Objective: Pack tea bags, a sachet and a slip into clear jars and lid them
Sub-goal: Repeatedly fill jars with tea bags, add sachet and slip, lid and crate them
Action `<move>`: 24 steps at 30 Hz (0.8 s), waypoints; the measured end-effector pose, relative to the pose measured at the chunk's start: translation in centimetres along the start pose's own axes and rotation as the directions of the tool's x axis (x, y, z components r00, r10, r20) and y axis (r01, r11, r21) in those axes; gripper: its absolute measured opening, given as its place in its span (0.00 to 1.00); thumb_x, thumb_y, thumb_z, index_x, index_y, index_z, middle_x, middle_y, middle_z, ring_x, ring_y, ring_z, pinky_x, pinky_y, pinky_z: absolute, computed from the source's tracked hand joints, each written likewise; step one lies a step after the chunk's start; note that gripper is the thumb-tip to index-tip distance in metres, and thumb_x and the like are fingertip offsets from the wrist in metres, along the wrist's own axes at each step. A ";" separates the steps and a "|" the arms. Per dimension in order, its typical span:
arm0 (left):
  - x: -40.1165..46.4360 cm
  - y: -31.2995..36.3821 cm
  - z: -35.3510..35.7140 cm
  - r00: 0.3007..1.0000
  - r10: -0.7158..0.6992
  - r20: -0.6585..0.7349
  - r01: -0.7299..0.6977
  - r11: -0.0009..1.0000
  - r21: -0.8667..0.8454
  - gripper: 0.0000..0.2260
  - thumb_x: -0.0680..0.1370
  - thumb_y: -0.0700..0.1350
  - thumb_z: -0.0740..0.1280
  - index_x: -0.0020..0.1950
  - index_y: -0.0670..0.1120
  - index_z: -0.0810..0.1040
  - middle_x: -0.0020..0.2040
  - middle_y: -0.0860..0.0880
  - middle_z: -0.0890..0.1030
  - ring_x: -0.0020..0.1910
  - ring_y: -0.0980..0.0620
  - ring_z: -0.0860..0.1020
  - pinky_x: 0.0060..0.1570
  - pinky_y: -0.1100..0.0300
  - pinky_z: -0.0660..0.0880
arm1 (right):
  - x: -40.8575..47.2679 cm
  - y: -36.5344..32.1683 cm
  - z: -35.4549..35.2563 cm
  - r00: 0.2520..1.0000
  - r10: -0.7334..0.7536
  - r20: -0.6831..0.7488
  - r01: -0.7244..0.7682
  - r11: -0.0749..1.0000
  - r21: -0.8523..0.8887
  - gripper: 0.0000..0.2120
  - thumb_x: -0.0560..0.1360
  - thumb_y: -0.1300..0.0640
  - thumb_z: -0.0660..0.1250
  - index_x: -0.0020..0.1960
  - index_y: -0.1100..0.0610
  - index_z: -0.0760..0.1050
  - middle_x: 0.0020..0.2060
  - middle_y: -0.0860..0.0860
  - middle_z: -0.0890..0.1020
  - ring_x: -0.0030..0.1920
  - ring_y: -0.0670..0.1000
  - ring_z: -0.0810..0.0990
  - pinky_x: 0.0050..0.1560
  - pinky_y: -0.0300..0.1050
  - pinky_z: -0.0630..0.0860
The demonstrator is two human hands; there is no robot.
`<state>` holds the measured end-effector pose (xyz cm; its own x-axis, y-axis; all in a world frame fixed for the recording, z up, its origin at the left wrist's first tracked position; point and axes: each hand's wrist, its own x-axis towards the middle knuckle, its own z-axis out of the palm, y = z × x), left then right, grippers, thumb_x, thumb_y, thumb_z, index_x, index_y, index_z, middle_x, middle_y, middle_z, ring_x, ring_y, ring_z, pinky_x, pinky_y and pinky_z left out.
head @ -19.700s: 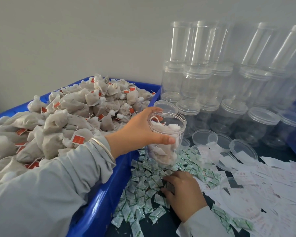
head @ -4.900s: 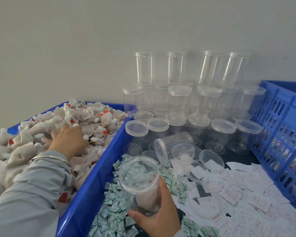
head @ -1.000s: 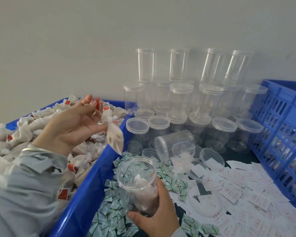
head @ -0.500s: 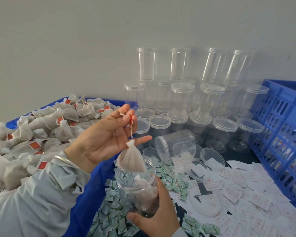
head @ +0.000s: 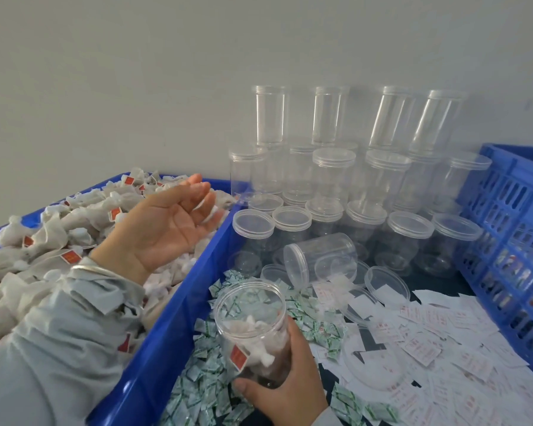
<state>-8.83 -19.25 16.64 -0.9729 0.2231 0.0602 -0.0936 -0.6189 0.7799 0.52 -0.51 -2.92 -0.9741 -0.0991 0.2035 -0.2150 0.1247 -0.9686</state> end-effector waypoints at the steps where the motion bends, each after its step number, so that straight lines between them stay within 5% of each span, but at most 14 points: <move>1: 0.3 0.4 -0.6 0.997 0.040 -0.072 -0.033 0.994 0.100 0.07 0.69 0.38 0.68 0.44 0.47 0.77 0.39 0.51 0.82 0.40 0.54 0.81 0.45 0.56 0.80 | 0.0 -0.1 0.0 1.000 -0.002 0.000 0.002 1.000 0.007 0.50 0.53 0.41 0.83 0.69 0.35 0.60 0.64 0.42 0.73 0.63 0.45 0.75 0.58 0.50 0.77; 3: 1.1 0.9 -2.2 0.954 0.184 -0.236 -0.065 0.897 0.436 0.07 0.73 0.35 0.68 0.45 0.47 0.77 0.42 0.49 0.82 0.45 0.51 0.80 0.49 0.55 0.79 | 0.0 -0.3 0.0 1.000 -0.017 -0.010 0.017 1.000 0.016 0.48 0.53 0.41 0.83 0.66 0.32 0.61 0.63 0.40 0.74 0.62 0.44 0.76 0.59 0.48 0.77; 6: 2.4 0.8 -5.3 0.810 0.498 -0.309 0.135 0.355 0.925 0.07 0.76 0.37 0.66 0.46 0.49 0.79 0.47 0.50 0.81 0.48 0.49 0.78 0.55 0.52 0.74 | 0.0 -0.3 0.0 0.999 -0.027 -0.030 0.027 1.000 0.011 0.47 0.52 0.40 0.82 0.64 0.28 0.61 0.62 0.37 0.74 0.62 0.43 0.75 0.60 0.47 0.76; 8: 3.2 0.2 -7.2 0.839 0.488 -0.240 0.288 -0.024 0.957 0.11 0.76 0.38 0.63 0.55 0.47 0.79 0.54 0.48 0.80 0.54 0.46 0.77 0.54 0.54 0.73 | -0.1 -0.2 0.0 0.999 -0.027 -0.037 0.028 1.000 0.014 0.47 0.51 0.40 0.83 0.64 0.27 0.61 0.63 0.39 0.74 0.62 0.43 0.76 0.59 0.47 0.77; 12: 4.0 -1.6 -9.9 0.918 0.203 -0.342 0.396 -0.537 0.745 0.17 0.77 0.38 0.59 0.66 0.43 0.72 0.65 0.43 0.72 0.63 0.42 0.72 0.61 0.50 0.71 | -0.1 -0.2 0.0 0.998 -0.037 -0.054 0.037 0.999 -0.010 0.48 0.52 0.43 0.83 0.64 0.28 0.62 0.62 0.40 0.75 0.61 0.42 0.76 0.57 0.46 0.78; 14: 4.0 -1.9 -10.4 0.918 0.185 -0.352 0.386 -0.627 0.676 0.18 0.77 0.39 0.59 0.66 0.44 0.71 0.66 0.44 0.69 0.66 0.40 0.68 0.64 0.46 0.69 | 0.0 -0.2 -0.2 0.997 -0.046 -0.059 0.043 0.998 -0.043 0.48 0.51 0.41 0.82 0.65 0.28 0.61 0.62 0.39 0.75 0.61 0.42 0.76 0.59 0.48 0.76; 19: 3.6 -0.9 -10.4 0.913 0.227 -0.340 0.407 -0.578 0.708 0.14 0.77 0.37 0.59 0.61 0.42 0.76 0.59 0.44 0.77 0.57 0.46 0.76 0.55 0.57 0.72 | 0.0 -0.4 -0.3 0.997 -0.049 -0.053 0.048 0.998 -0.034 0.47 0.52 0.42 0.82 0.63 0.25 0.61 0.62 0.39 0.74 0.61 0.39 0.75 0.57 0.41 0.77; 24: 3.7 0.0 -9.9 0.904 0.225 -0.363 0.424 -0.574 0.700 0.08 0.77 0.37 0.60 0.51 0.41 0.78 0.45 0.46 0.78 0.43 0.49 0.74 0.43 0.60 0.71 | 0.0 -0.7 -0.2 0.998 -0.051 -0.037 0.048 0.995 -0.089 0.49 0.51 0.34 0.79 0.65 0.26 0.57 0.63 0.36 0.73 0.62 0.36 0.72 0.60 0.37 0.72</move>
<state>-14.48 -25.86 10.68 -0.9774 -0.2112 0.0040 -0.2111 0.9774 0.0140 0.60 -0.36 -2.24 -0.9638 -0.0683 0.2578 -0.2665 0.2076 -0.9412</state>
